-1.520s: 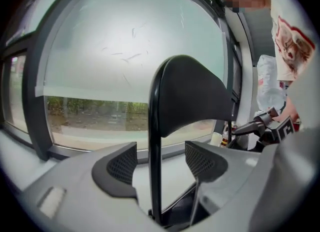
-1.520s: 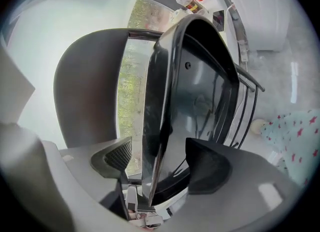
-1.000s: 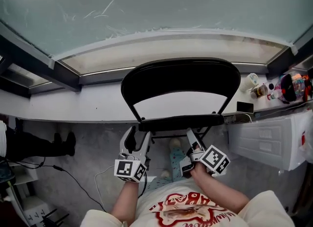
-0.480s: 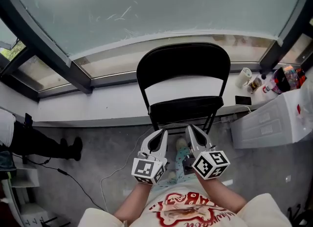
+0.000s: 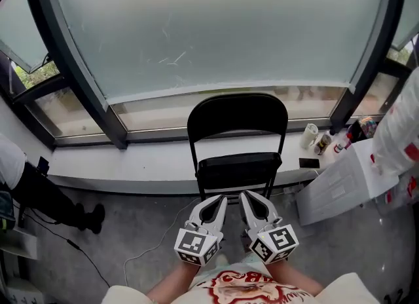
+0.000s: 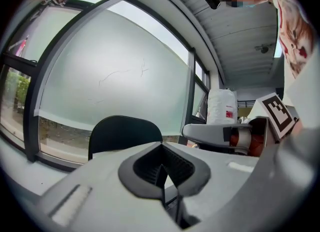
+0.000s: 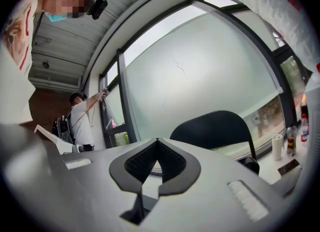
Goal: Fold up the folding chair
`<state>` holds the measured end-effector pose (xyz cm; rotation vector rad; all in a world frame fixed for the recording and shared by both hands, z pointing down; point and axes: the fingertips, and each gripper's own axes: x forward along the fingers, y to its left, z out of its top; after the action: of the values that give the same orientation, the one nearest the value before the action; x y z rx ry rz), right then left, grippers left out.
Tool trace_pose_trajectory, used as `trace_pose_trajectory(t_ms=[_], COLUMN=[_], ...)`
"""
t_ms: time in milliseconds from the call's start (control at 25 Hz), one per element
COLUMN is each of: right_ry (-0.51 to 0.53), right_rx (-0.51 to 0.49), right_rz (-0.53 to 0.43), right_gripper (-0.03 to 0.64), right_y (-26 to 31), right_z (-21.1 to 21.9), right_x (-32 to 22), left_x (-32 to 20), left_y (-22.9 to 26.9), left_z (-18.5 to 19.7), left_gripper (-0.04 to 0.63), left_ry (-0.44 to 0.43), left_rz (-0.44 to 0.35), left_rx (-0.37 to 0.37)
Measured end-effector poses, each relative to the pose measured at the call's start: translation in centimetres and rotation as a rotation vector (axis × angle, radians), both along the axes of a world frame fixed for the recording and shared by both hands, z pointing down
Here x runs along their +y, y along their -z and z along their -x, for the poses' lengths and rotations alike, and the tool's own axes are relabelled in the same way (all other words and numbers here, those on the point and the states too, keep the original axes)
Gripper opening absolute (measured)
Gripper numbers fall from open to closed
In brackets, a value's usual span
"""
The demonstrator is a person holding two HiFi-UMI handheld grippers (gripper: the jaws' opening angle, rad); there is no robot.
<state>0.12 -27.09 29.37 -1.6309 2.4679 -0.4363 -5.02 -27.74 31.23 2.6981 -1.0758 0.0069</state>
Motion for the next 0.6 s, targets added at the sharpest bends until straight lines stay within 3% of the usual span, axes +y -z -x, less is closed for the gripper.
trace_pose_trajectory(t_ms=[160, 280, 440, 600], right_ry=[0.059, 0.115, 0.086, 0.109], right_rx=[-0.014, -0.016, 0.074, 0.075], right_rz=[-0.010, -0.069, -0.067, -0.059], right_gripper=[0.021, 0.021, 0.021, 0.021], right_y=[1.6, 2.9, 2.9, 2.2], right_z=[0.0, -0.7, -3.6, -6.5], right_x=[2.3, 5.8, 10.8, 16.4], left_x=[1.8, 4.6, 9.6, 15.4], left_y=[1.8, 2.4, 2.4, 1.8], left_z=[0.0, -0.8, -4.0, -7.9], left_gripper=[0.001, 0.001, 0.001, 0.001], left_ry=[0.027, 0.037, 0.022, 0.026], left_rz=[-0.025, -0.034, -0.027, -0.006], left_rx=[-0.004, -0.019, -0.019, 0.006])
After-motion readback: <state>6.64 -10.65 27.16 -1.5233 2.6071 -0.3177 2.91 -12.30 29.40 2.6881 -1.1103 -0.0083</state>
